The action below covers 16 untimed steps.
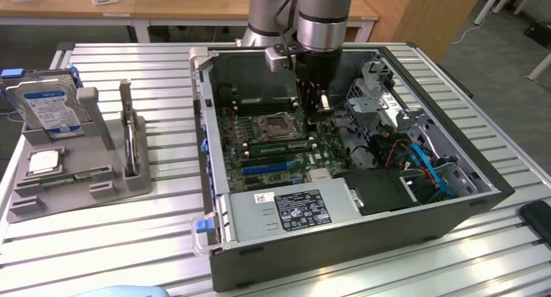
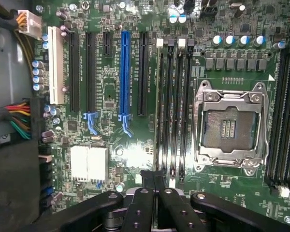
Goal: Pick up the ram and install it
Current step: 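Press down the ram until it locks into place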
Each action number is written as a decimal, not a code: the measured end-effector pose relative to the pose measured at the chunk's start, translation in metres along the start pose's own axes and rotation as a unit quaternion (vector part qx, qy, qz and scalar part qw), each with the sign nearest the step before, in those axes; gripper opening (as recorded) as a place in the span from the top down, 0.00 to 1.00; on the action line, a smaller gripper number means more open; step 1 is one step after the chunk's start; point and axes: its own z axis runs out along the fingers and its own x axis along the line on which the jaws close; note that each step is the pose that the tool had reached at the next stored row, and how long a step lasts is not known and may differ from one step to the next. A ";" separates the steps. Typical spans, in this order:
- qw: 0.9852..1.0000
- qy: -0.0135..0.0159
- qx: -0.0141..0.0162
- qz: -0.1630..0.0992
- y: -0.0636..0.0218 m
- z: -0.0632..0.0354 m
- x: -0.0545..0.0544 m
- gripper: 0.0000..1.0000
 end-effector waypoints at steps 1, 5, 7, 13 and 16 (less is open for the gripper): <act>1.000 0.000 0.000 0.000 -0.0002 0.0017 0.000 0.90; 1.000 0.000 0.000 0.000 -0.0017 0.0075 -0.001 0.90; 1.000 0.000 0.000 0.000 -0.0034 0.0099 -0.002 0.90; 1.000 0.000 0.000 0.000 -0.0053 0.0168 -0.003 0.90; 1.000 0.000 0.000 0.000 -0.0053 0.0184 -0.003 0.90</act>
